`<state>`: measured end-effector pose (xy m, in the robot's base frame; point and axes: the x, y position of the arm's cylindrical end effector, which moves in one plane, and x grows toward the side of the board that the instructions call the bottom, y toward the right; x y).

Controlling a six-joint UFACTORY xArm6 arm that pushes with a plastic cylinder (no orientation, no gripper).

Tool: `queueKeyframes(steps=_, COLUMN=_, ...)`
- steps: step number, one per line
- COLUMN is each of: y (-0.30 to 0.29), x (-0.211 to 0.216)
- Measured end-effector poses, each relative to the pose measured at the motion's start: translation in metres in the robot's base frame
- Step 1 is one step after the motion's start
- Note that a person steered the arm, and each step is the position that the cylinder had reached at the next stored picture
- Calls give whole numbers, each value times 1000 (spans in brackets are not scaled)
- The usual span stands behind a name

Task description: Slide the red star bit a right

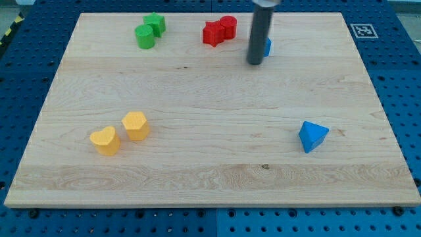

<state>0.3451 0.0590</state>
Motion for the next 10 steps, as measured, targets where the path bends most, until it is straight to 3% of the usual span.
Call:
queueKeyframes(steps=1, y=-43, x=-9)
queueKeyframes(steps=3, y=-77, x=-107)
queueKeyframes(steps=4, y=-81, x=-129)
queueKeyframes(steps=7, y=-141, x=-133)
queueKeyframes(steps=8, y=-153, x=-154)
queueKeyframes(steps=10, y=-89, x=-153)
